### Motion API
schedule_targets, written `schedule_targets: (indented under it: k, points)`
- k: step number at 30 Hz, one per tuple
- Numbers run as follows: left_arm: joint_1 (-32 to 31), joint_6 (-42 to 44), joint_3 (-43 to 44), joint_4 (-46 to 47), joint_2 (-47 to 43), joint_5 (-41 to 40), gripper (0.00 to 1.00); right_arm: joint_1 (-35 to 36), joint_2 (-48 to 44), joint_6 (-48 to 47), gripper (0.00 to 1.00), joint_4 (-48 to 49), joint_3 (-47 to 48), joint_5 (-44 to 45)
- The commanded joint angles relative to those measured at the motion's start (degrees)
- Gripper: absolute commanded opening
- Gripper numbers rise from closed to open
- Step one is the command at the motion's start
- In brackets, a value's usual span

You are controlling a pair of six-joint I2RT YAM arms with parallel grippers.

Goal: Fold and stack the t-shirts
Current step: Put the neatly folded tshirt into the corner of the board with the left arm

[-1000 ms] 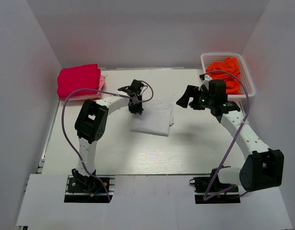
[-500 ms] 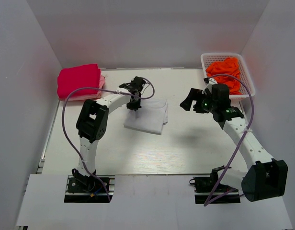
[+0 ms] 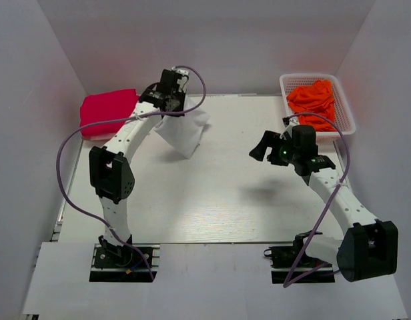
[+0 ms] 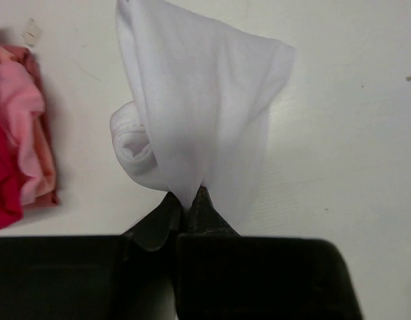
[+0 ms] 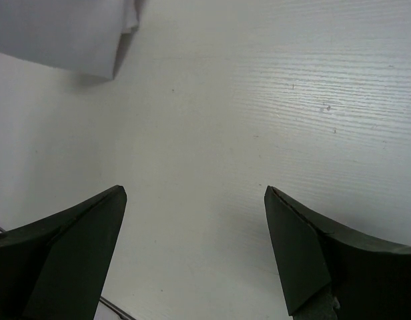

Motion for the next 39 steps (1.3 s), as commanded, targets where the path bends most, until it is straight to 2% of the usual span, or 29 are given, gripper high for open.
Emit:
schedule_targets:
  k: [1,7,15,25,29,31,39]
  points:
    - [3.3,4.8,6.7,-4.5,-0.9,1.5,0.00,-0.1,-1.9,1.2,0.90,3.9,-0.3,-0.7]
    - [7.6,10.5,17.1,-7.3,1.6,0.7,0.00,-0.2,-2.2,1.3,0.90,4.2,0.9,0.2]
    - [15.2,14.4,22.7,-7.8,2.2,1.2,0.00,-0.2,-1.0,1.3,0.90,3.9,2.4,0.4]
    - [25.3,13.8,21.9,-6.7,1.6,4.9,0.00,0.0,2.6,0.8,0.90,3.0,6.1,-0.2]
    - [28.6,13.8,21.9,-3.2,2.3,7.1,0.00,-0.1,4.4,-0.1,0.90,1.9,9.2,-0.5]
    - [30.4,13.8,24.5,-2.6,4.4,7.9,0.00,0.0,6.0,-0.1,0.90,1.7,10.4,-1.1]
    - [34.2,13.8,22.1,-2.7,7.1,10.3,0.00,0.0,9.8,1.2,0.90,1.0,12.8,-3.0]
